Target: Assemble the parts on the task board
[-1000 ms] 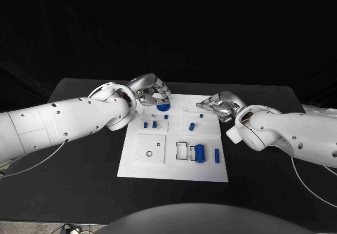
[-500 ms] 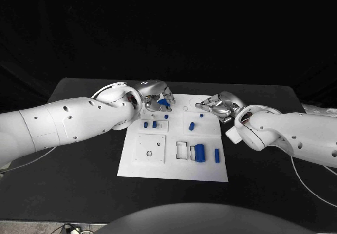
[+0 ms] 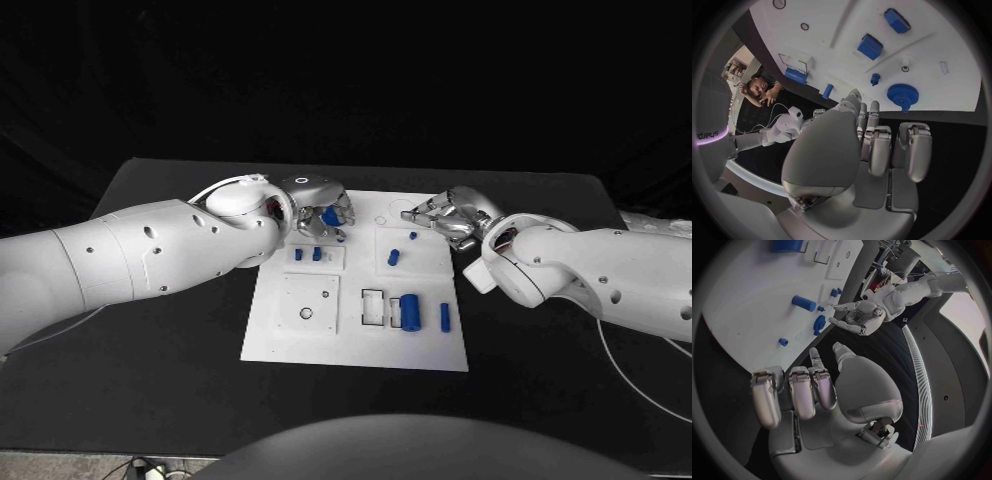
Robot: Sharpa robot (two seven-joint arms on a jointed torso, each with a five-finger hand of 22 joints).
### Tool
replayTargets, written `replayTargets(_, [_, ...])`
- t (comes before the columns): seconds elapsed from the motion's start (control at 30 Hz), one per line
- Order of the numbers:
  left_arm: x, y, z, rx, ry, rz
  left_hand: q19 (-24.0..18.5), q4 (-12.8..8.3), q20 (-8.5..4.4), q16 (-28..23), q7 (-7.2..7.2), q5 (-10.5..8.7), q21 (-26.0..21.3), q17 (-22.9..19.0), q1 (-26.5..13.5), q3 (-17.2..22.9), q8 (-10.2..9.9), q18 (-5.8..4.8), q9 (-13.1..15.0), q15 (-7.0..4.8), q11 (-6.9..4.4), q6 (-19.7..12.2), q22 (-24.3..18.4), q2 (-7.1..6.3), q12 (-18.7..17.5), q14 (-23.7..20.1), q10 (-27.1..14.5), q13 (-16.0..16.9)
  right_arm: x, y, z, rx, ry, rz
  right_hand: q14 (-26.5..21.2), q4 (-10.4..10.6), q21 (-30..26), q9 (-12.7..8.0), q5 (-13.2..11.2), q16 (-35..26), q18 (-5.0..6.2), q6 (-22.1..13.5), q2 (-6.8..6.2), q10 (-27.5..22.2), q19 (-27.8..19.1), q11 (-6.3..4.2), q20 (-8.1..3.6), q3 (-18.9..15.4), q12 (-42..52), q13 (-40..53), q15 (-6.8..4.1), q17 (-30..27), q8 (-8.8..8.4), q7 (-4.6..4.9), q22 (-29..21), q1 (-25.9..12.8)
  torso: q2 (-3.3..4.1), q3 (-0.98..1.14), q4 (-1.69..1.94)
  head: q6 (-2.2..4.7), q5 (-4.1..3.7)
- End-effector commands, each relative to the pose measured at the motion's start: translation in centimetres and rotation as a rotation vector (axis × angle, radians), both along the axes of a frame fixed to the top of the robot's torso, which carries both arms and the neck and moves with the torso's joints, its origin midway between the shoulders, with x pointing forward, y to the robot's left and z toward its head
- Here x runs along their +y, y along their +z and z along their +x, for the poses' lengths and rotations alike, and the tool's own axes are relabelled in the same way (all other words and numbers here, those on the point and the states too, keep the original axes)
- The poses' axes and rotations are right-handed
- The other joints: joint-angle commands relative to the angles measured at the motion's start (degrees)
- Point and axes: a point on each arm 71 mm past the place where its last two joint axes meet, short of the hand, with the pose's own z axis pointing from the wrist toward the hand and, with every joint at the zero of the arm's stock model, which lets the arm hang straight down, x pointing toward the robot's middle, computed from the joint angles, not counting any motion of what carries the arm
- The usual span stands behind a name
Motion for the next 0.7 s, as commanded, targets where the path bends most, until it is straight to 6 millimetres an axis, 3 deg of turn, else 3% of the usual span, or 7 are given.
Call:
replayTargets(0.03, [-0.01,-0.47,0.03,-0.003,-0.016,0.091,6.0,0.1,0.28,0.1,0.27,-0.31,0.1,15.1,0.7,0.4,-0.4,-0.43,-0.2,-0.10,-0.64,0.4,15.1,0.00,-0.2,6.1,-0.3,-0.2,0.16,-0.07,-0.08,0.008,0.015,-0.001,5.9,-0.1,0.3,0.1,0.3,0.2,-0.39,-0.2,0.00,6.1,6.0,0.30,0.50,-0.3,0.2,15.1,0.30,15.1,0.35,0.13,15.1,0.7,-0.03,-0.01,0.02,-0.08,-0.06])
replayTargets(0.27, [-0.02,-0.65,0.19,-0.010,-0.007,0.122,6.0,0.1,-0.23,0.1,0.66,-0.32,0.1,15.1,1.2,0.9,-0.6,-0.43,-0.9,-2.24,-2.35,0.3,15.1,-0.22,-0.5,6.1,-0.8,-0.4,0.19,-0.06,-0.07,0.007,0.015,0.000,5.9,-0.1,0.3,0.1,0.3,0.2,-0.39,-0.2,0.00,6.1,6.0,0.30,0.50,-0.3,0.2,15.1,0.30,15.1,0.35,0.13,15.1,0.7,-0.05,-0.01,0.03,-0.10,0.00])
replayTargets(0.57, [-0.07,-0.75,0.34,-0.016,0.011,0.139,6.0,0.2,-0.41,0.1,0.49,-0.31,0.1,15.1,1.2,1.3,-0.6,-0.43,-1.2,-2.75,-2.74,0.1,15.1,0.04,-0.3,6.1,-0.7,-0.3,0.34,-0.10,-0.06,0.011,0.021,0.000,5.9,-0.1,0.3,0.1,0.3,0.2,-0.39,-0.2,0.00,6.1,6.0,0.30,0.50,-0.3,0.2,15.1,0.30,15.1,0.35,0.13,15.1,0.7,0.00,0.01,0.11,-0.37,0.12])
replayTargets(0.7, [-0.28,-0.77,0.33,-0.015,0.009,0.141,6.0,0.1,-0.47,0.1,0.54,-0.30,0.1,15.1,1.3,1.5,-0.6,-0.43,-1.3,-2.87,-2.81,0.0,15.1,0.07,-0.4,6.1,-0.8,-0.3,0.47,-0.11,-0.06,0.012,0.024,0.000,5.9,-0.1,0.3,0.1,0.3,0.2,-0.39,-0.2,0.00,6.1,6.0,0.30,0.50,-0.3,0.2,15.1,0.30,15.1,0.35,0.13,15.1,0.7,-0.03,-0.03,-0.05,-0.37,0.11])
